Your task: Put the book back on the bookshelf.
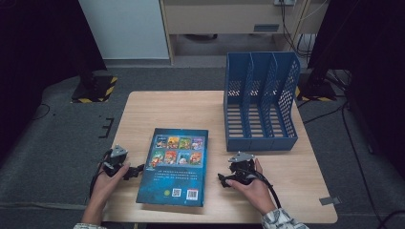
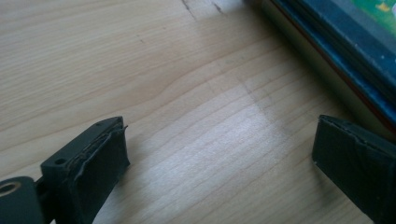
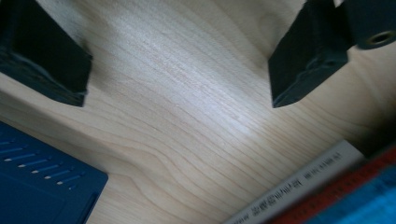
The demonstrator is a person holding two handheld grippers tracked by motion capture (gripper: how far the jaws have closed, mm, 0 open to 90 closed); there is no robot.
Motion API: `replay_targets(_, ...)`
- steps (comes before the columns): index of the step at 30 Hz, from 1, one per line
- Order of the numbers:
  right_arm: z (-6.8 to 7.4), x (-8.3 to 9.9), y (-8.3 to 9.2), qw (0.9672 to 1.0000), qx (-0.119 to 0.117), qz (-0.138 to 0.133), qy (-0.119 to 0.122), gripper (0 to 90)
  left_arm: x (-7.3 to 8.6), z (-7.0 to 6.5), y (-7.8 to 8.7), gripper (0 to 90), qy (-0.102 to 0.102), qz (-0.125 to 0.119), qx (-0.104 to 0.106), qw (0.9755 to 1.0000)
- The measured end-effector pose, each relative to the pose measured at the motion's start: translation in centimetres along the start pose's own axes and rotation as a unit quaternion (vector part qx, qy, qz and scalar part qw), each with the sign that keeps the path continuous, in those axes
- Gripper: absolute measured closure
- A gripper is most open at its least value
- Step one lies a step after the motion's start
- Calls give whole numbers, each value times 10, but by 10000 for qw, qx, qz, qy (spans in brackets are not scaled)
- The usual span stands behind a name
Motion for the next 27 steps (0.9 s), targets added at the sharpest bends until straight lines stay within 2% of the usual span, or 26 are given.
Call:
replay_targets(1, 0, 0, 0, 10000, 0, 0, 0, 59, 0, 0, 0, 32, 0, 0, 0, 10000)
replay_targets(3, 3, -4, 6, 9999, 72, -113, 49, 38, -3, 5, 8, 32, 169, -219, -84, 9996)
replay_targets(5, 9, -8, 13, 9997, -62, -216, 51, 48, -5, 9, 14, 37, 265, -329, -68, 9991)
replay_targets(6, 17, -12, 19, 9991, -198, -331, 155, 43, -6, 7, 16, 41, 330, -382, -3, 9987)
replay_targets(7, 17, -12, 19, 9991, -198, -331, 155, 43, -7, 6, 17, 41, 346, -417, 37, 9985)
replay_targets(8, 22, -15, 22, 9984, -326, -421, 207, 44, -14, -1, 23, 55, 412, -576, 154, 9974)
replay_targets(9, 22, -15, 22, 9984, -326, -421, 207, 44, -14, -1, 23, 55, 412, -576, 154, 9974)
replay_targets(11, 28, -20, 24, 9978, -409, -466, 229, 49, -24, -15, 26, 55, 386, -754, 379, 9957)
replay_targets(12, 35, -26, 25, 9968, -531, -557, 217, 59, -28, -26, 23, 54, 312, -729, 523, 9955)
replay_targets(13, 35, -26, 25, 9968, -531, -557, 217, 59, -28, -26, 23, 50, 312, -729, 523, 9955)
replay_targets(15, 43, -33, 26, 9951, -670, -684, 261, 68, -30, -35, 18, 49, 263, -638, 619, 9957)
replay_targets(17, 51, -37, 23, 9935, -842, -753, 165, 73, -30, -43, 15, 47, 266, -593, 757, 9950)
replay_targets(20, 65, -41, 14, 9911, -1120, -685, 216, 77, -29, -51, 10, 40, 215, -450, 827, 9953)
replay_targets(27, 74, -40, -3, 9893, -1356, -516, 181, 74, -28, -64, -1, 43, 196, -241, 983, 9947)
Point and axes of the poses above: each handheld gripper's, and its own axes: y roughly backward along the jaws, x roughly out of its underside, z roughly to its left, the point moved 6 cm from there along -y, roughly forward along the jaws, and after that the axes turned 8 degrees about -z, right-handed, at the moved point
